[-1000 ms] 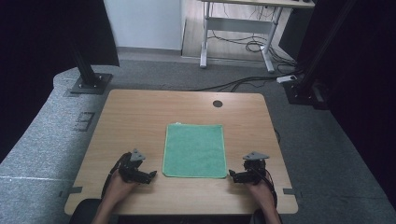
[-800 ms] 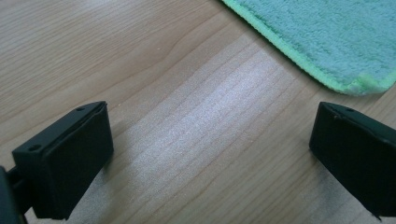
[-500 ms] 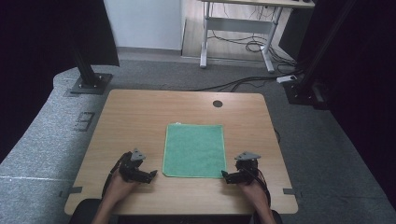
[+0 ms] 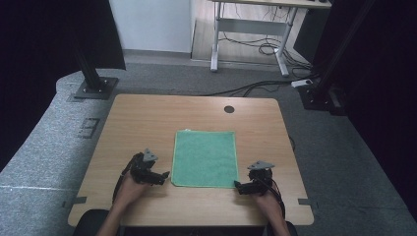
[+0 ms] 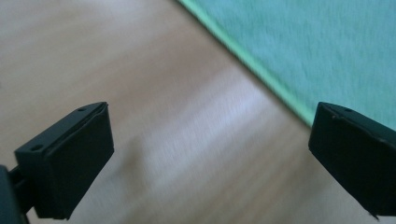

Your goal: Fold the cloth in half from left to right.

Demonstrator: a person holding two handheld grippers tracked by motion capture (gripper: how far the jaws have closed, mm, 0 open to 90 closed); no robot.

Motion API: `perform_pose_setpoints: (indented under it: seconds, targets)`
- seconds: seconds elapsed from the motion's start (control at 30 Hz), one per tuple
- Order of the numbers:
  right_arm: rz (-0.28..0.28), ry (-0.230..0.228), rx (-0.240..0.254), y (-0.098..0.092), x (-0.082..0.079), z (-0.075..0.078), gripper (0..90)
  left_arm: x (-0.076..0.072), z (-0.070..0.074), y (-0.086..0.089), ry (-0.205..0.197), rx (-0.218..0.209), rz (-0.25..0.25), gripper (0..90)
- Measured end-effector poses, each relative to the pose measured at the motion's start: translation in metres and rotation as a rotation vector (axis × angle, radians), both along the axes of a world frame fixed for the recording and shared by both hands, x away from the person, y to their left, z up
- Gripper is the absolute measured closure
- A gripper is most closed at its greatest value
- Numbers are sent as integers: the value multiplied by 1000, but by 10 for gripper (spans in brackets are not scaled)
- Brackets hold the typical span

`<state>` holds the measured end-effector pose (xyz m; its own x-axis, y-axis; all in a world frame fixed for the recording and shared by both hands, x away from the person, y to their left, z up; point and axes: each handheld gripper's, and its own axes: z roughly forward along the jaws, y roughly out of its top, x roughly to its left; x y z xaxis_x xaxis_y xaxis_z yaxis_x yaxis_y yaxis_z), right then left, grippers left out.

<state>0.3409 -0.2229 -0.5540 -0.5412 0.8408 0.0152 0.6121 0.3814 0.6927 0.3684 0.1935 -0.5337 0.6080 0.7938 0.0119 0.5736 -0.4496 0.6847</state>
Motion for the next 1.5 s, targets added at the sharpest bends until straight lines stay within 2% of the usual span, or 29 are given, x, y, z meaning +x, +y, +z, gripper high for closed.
perform_pose_setpoints:
  seconds: [0.13,0.2,0.33,0.4,0.47,0.6,0.7,0.87,0.97,1.13,1.3,1.37,1.43,1.5]
  targets:
    - [-2,-3,1,0,0,0,0,18,4,-11,-8,-25,0,5]
    - [-4,-2,2,0,-1,0,0,28,2,-19,-6,-16,-8,5]
    - [-7,-2,3,-1,-1,0,0,41,-7,-36,0,41,2,5]
    - [-6,-3,4,-1,-1,0,0,42,-11,-39,5,65,10,5]
    - [-6,-3,4,-1,-1,0,0,41,-12,-38,12,52,21,1]
    - [-7,-2,1,-2,-1,0,0,33,-10,-36,5,79,24,2]
    - [-9,-1,0,-4,-1,0,0,26,-10,-37,6,79,18,4]
    - [-31,1,-3,-9,0,0,0,11,-11,-37,23,50,10,8]
    - [-49,-3,-11,-14,1,1,0,3,-11,-41,33,46,-5,12]
    - [-96,-10,-27,-26,2,2,0,-11,-12,-53,64,36,-70,15]
    - [-117,-6,-11,-35,3,1,0,-11,-11,-57,62,43,-93,9]
    - [-120,-3,-1,-36,3,0,0,-8,-9,-54,55,41,-83,4]
    - [-119,-5,3,-36,3,-1,0,-1,-6,-46,57,4,-53,4]
    - [-118,-8,6,-36,3,-1,0,5,-3,-40,46,-9,-30,8]
